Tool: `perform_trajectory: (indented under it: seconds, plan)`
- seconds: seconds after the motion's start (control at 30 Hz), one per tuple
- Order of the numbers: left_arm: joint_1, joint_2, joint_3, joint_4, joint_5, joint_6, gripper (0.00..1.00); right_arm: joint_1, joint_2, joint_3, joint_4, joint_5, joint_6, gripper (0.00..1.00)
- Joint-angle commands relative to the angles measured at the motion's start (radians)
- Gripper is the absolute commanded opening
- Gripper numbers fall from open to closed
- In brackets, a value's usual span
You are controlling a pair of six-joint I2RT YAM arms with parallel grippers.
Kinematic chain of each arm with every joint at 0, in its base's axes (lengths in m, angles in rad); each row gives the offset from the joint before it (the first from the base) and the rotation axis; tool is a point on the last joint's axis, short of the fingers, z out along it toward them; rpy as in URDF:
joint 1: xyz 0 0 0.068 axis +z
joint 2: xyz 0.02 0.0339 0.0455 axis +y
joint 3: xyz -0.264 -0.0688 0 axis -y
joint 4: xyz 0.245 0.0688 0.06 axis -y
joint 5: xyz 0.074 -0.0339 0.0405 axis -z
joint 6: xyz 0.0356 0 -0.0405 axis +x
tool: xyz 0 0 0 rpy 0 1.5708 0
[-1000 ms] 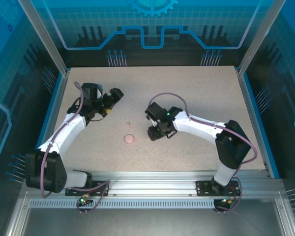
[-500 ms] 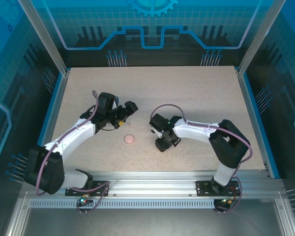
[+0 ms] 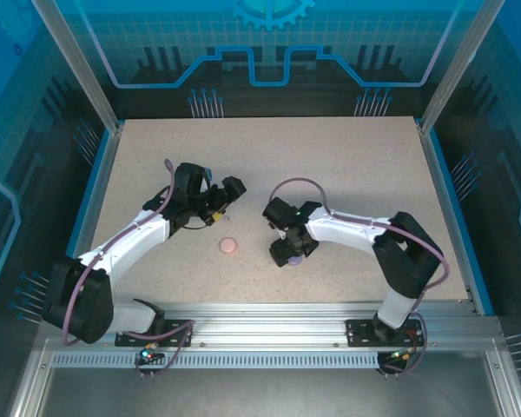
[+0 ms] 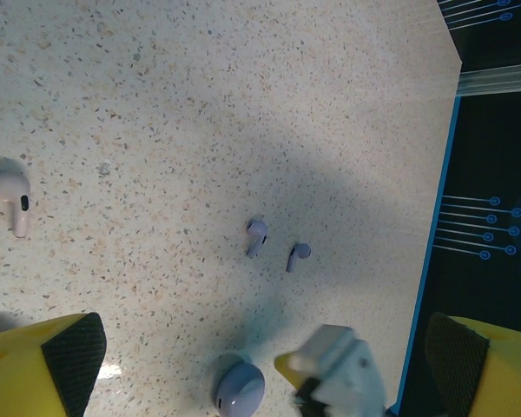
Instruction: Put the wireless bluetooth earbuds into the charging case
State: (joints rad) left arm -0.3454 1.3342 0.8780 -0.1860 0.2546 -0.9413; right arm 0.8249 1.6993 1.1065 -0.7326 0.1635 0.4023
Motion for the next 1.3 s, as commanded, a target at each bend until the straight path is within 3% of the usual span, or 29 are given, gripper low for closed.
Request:
perform_trajectory:
  seconds: [0.0,0.2,0.5,1.27]
  plan:
    - [-0.010,0.006,0.009,0.011,-0.008,0.004,0.99,0.011,-0.127,0.018,-0.070,-0.041,0.253,0.78]
    - [-0.009,0.032,0.055,-0.018,-0.008,0.042,0.99,0.017,-0.226,-0.145,0.038,-0.175,0.471,0.79]
    - [-0.010,0.066,0.099,-0.024,-0.001,0.058,0.99,0.019,-0.210,-0.269,0.158,-0.239,0.538,0.83]
    - [-0.010,0.057,0.075,-0.036,-0.003,0.064,0.99,-0.061,-0.060,-0.137,0.193,-0.237,0.511,0.83]
